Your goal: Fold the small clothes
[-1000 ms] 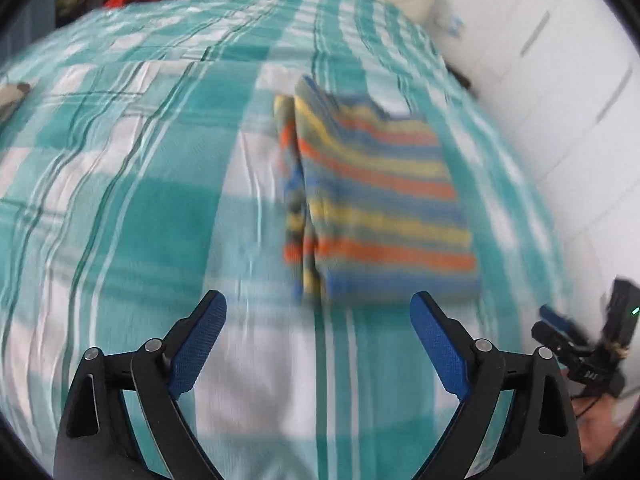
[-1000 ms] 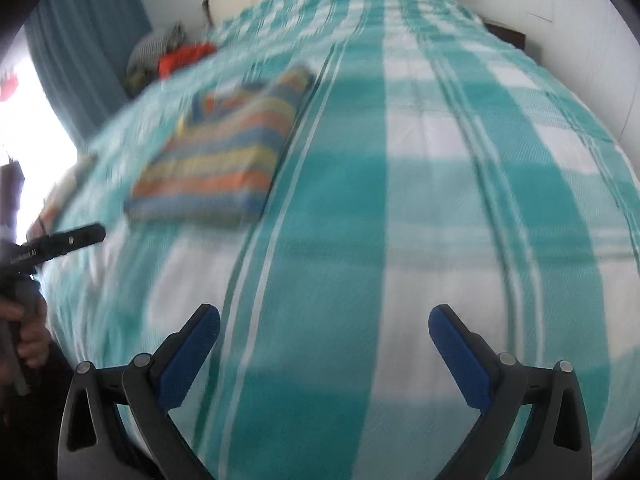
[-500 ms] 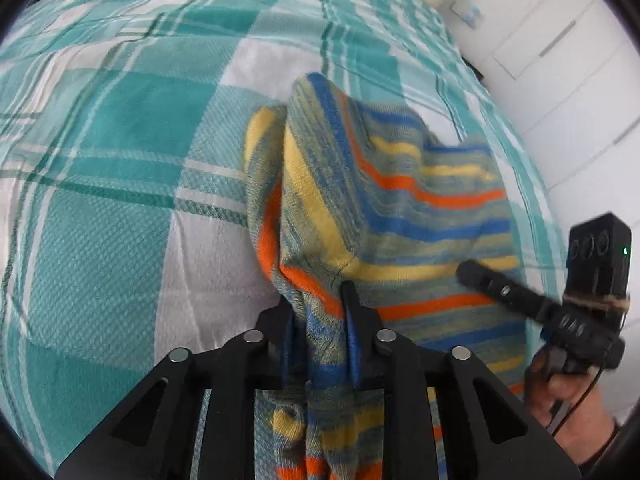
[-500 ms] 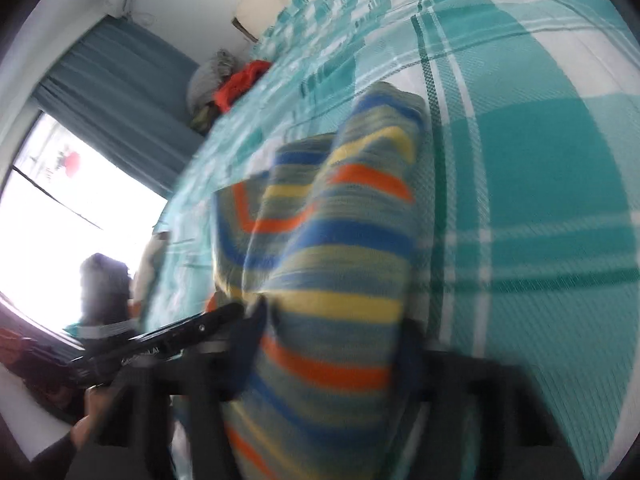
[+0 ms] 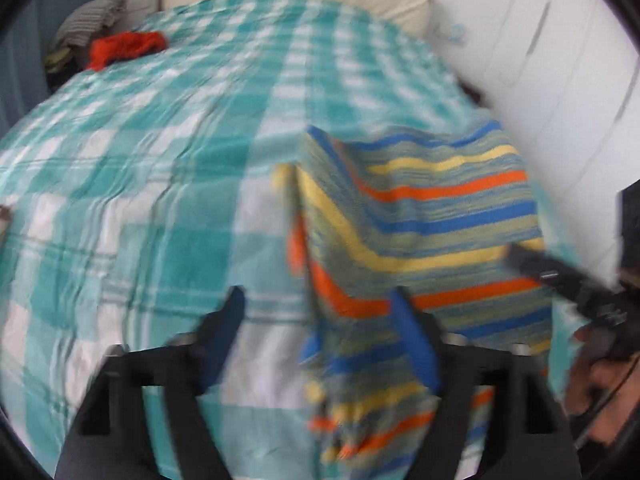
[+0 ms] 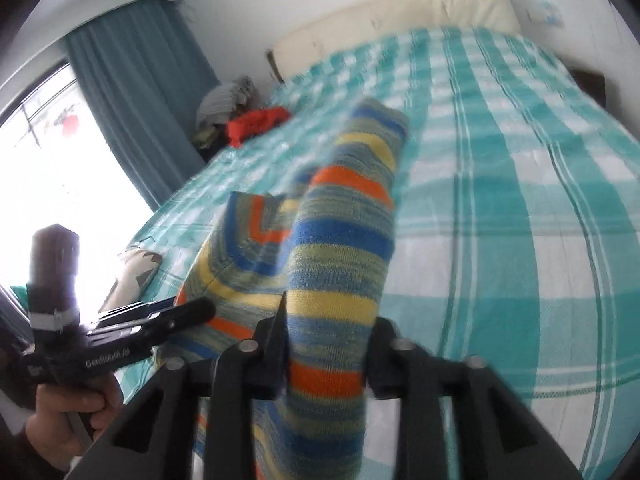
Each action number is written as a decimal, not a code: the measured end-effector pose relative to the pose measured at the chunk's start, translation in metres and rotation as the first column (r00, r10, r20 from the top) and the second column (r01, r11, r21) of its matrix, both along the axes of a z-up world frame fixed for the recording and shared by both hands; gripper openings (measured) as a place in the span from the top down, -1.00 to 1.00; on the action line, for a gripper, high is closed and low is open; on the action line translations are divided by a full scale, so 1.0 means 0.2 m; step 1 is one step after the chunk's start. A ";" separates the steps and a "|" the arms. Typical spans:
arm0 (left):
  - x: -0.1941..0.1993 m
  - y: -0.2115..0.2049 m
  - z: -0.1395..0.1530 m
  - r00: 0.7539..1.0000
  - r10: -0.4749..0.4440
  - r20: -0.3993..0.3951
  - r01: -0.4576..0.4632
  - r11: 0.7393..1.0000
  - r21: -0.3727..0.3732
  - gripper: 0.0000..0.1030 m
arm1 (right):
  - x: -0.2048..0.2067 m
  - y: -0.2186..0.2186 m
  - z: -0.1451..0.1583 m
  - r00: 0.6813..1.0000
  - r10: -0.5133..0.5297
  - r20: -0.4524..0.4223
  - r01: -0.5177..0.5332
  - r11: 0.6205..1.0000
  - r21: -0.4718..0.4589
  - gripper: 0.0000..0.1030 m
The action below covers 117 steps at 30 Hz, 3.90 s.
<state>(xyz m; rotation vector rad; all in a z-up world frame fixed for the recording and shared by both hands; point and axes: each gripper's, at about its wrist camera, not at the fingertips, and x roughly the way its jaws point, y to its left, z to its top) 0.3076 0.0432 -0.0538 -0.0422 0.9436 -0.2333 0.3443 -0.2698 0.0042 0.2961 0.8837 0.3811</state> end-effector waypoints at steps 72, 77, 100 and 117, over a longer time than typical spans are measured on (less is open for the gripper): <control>-1.42 -0.19 0.50 0.987 0.133 0.095 -0.152 0.958 0.243 -1.00 | -1.52 -0.01 0.64 0.998 -0.052 0.021 0.055 0.882 -0.467 -0.99; -1.42 -0.19 0.50 0.986 0.142 0.089 -0.159 0.960 0.230 -1.00 | -1.52 -0.02 0.64 0.998 -0.061 0.027 0.067 0.875 -0.479 -0.99; -1.48 -0.18 0.77 0.974 0.130 0.184 -0.166 0.966 0.196 -1.00 | -1.52 -0.01 0.85 0.996 0.085 0.036 -0.058 0.883 -0.466 -0.99; -1.51 -0.18 0.68 0.974 0.174 0.146 -0.203 0.954 0.222 -0.99 | -1.58 -0.03 0.82 0.999 -0.017 0.037 0.031 0.915 -0.402 -0.99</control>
